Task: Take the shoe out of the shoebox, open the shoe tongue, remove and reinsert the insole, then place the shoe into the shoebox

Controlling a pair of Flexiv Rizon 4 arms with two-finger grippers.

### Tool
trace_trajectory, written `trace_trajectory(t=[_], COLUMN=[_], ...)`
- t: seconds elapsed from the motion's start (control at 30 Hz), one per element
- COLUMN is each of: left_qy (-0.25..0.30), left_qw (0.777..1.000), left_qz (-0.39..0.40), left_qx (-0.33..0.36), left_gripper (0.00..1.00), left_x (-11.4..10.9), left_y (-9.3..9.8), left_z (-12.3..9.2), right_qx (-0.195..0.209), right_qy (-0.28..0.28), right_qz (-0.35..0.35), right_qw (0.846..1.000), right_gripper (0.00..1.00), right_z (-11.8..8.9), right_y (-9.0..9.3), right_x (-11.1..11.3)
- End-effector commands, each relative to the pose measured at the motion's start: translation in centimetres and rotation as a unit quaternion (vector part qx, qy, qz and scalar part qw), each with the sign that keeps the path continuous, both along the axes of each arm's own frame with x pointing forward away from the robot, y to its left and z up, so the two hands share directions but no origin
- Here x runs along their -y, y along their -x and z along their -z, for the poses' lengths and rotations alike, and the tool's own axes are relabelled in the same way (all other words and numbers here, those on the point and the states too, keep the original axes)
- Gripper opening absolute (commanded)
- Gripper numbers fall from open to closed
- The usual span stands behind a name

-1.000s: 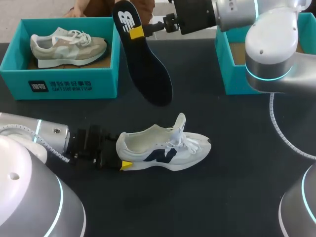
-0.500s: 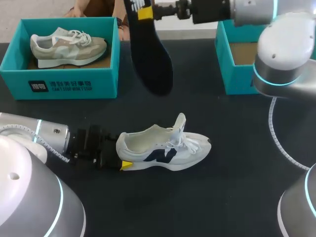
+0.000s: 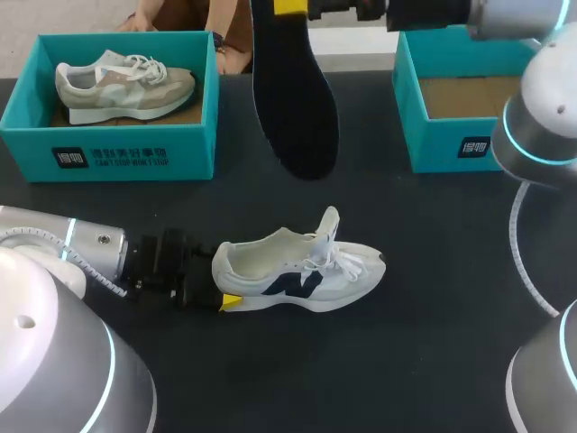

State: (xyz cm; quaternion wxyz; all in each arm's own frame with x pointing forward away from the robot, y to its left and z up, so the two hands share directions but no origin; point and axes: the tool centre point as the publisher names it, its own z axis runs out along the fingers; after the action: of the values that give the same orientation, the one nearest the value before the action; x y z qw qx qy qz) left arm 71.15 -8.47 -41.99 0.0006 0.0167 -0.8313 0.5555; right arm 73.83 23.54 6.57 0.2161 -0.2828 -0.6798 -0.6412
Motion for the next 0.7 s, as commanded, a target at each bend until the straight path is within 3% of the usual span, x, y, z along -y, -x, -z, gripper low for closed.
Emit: trace_trajectory(t=[0.03,0.17,0.7], left_qy=[-0.001,-0.001,-0.001], left_qw=[1.000,1.000,1.000], left_qz=[0.000,0.000,0.000], left_qx=[0.000,0.000,0.000], left_gripper=[0.00,0.00,0.00], left_x=[0.3,0.3,0.3], left_y=[0.2,0.2,0.2], left_z=[0.5,0.5,0.5], right_qx=[-0.003,-0.007,-0.038], right_qy=[-0.005,-0.016,-0.029], right_qz=[0.013,0.008,0.003], right_qw=[1.000,1.000,0.999], right_gripper=[0.00,0.00,0.00], right_z=[0.1,0.1,-0.1], right_y=[2.9,4.6,8.2], right_x=[0.7,0.6,0.6])
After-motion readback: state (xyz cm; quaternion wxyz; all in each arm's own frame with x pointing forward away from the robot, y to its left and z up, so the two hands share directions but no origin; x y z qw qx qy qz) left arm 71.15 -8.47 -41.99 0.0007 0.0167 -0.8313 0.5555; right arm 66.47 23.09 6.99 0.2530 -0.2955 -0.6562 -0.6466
